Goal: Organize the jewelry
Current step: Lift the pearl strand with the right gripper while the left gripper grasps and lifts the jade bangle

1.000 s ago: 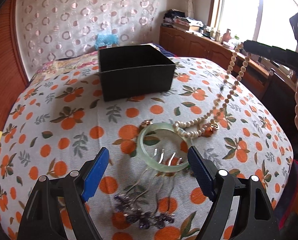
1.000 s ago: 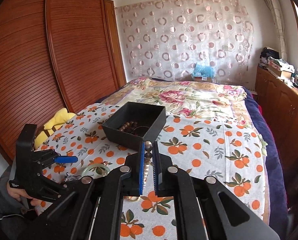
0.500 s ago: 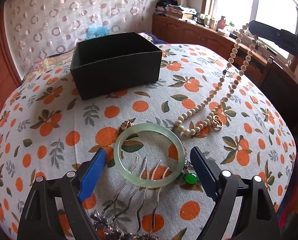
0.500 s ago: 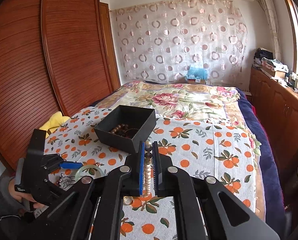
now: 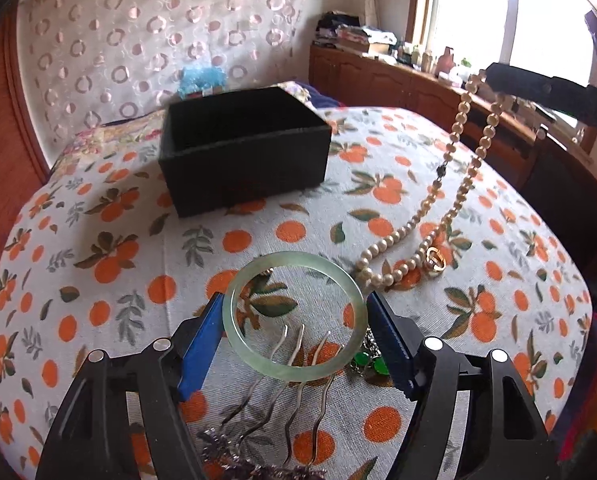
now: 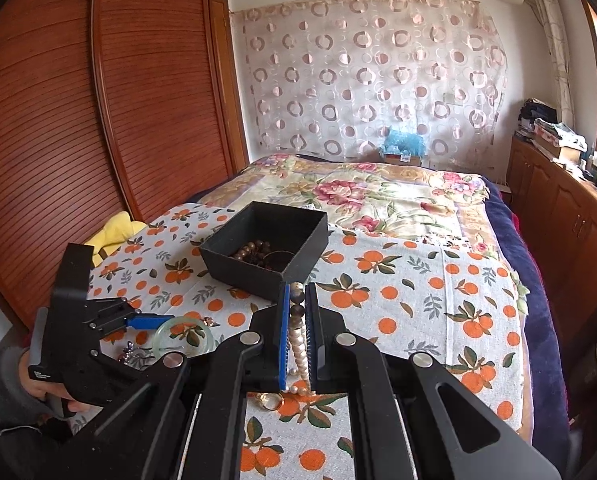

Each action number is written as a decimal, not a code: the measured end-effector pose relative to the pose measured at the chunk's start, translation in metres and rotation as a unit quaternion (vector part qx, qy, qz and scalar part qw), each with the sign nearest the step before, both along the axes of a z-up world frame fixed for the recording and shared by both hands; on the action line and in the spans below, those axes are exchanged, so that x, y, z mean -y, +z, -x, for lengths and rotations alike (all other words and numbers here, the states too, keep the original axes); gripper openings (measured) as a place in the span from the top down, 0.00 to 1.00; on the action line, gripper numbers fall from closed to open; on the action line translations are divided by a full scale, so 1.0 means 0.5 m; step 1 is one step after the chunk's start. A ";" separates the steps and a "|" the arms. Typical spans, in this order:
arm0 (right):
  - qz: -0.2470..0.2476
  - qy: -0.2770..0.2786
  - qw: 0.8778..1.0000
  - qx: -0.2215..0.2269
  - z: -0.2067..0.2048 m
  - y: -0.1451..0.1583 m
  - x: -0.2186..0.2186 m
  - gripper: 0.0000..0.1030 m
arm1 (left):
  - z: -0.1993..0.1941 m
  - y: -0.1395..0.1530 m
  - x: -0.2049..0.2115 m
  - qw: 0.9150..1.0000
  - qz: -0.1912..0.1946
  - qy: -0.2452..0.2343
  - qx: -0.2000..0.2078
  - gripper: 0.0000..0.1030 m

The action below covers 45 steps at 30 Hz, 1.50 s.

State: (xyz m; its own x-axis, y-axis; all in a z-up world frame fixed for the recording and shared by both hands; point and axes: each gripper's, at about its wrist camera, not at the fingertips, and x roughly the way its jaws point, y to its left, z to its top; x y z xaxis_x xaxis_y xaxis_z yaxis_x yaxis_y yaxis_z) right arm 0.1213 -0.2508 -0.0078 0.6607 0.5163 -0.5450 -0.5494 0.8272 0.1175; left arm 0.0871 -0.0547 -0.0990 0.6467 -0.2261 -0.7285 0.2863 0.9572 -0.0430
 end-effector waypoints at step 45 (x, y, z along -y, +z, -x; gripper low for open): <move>-0.042 0.068 0.995 0.053 -0.120 0.248 -0.095 0.92 | -0.059 0.180 -0.107 0.993 0.045 0.061 0.093 0.34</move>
